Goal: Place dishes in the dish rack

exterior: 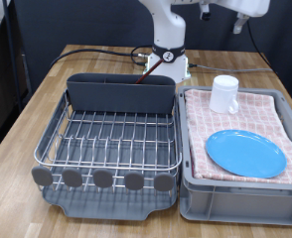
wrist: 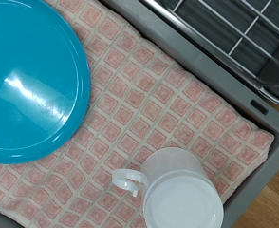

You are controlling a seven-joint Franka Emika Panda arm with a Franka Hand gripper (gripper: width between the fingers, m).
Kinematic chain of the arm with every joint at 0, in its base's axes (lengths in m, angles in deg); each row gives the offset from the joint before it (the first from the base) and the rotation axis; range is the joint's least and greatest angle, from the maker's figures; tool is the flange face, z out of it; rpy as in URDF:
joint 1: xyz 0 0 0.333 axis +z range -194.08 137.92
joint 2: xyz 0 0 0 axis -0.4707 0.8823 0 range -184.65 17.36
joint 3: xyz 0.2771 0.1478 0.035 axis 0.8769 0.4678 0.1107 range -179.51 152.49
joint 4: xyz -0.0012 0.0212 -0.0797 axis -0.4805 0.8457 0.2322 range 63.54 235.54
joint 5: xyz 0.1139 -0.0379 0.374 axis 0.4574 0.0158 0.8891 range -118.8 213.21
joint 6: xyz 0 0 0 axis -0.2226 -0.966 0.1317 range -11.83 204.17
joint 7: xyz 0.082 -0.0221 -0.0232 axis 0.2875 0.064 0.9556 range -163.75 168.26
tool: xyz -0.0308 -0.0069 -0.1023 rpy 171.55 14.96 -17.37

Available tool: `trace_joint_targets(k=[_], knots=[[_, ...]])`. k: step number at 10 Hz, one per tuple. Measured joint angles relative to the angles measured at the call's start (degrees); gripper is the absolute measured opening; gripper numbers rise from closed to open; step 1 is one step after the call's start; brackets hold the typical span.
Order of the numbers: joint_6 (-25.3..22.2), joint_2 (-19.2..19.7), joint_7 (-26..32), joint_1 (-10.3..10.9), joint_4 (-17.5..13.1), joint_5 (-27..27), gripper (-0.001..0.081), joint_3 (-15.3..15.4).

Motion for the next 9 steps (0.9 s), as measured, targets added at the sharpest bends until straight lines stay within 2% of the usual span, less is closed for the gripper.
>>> trace_joint_targets(k=[1, 2, 5, 9], knots=[[0.0, -0.07, -0.16, -0.07, 0.07, -0.03, 0.0802, -0.01], [1.67, -0.04, 2.23, -0.04, 0.3, -0.1, 0.0802, -0.19], [11.94, 3.0, 11.42, -0.02, 0.62, -0.01, 0.0802, -1.86], [14.46, 9.03, 13.05, 0.1, -1.91, 2.01, 0.0802, -1.9]])
